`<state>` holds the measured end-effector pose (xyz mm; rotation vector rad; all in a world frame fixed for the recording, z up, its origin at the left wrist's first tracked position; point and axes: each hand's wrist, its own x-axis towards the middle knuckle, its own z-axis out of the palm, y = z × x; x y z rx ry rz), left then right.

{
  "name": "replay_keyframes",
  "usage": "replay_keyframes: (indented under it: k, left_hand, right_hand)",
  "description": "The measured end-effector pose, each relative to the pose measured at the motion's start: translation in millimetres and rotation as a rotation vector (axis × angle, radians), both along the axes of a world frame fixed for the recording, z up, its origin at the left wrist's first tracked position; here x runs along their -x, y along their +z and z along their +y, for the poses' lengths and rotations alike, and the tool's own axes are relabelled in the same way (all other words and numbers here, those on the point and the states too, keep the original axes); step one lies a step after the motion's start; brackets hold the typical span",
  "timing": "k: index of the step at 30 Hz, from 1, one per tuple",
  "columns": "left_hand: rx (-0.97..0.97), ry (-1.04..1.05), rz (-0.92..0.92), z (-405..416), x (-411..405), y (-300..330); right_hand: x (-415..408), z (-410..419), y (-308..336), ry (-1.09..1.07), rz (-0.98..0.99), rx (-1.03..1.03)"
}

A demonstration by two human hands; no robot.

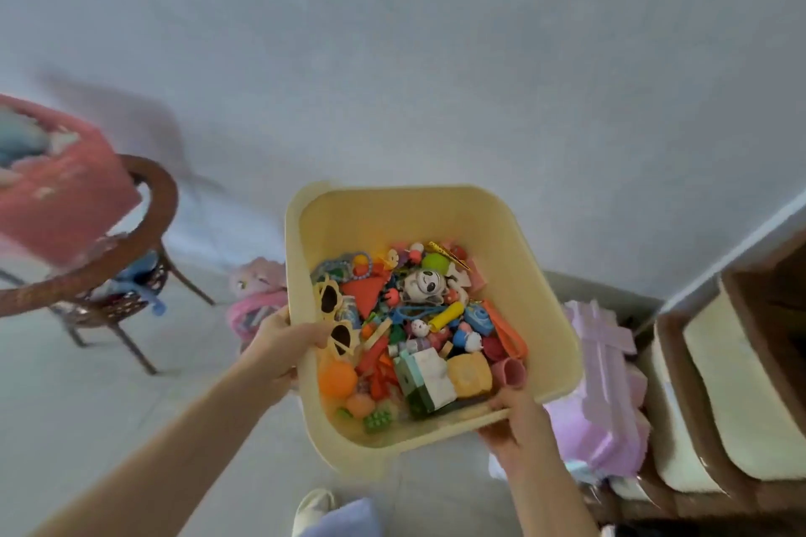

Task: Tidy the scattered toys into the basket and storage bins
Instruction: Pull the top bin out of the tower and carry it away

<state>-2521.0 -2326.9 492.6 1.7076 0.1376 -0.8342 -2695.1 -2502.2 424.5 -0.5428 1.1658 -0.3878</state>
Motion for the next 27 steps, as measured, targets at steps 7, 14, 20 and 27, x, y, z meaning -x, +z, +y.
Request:
replay_keyframes:
  k: [7, 14, 20, 27]
  left_hand:
    - [0.019, 0.295, 0.032, 171, 1, -12]
    - [0.018, 0.614, 0.041, 352, -2, -27]
    - [0.079, 0.868, 0.061, 512, 21, -37]
    - [0.2, 1.19, 0.066, 653, 48, -46]
  right_hand:
    - [-82, 116, 5, 0.388, 0.139, 0.047]
    - [-152, 279, 7, 0.707, 0.132, 0.121]
    - [-198, 439, -6, 0.934, 0.136, 0.113]
    - [-246, 596, 1, 1.248, 0.176, 0.166]
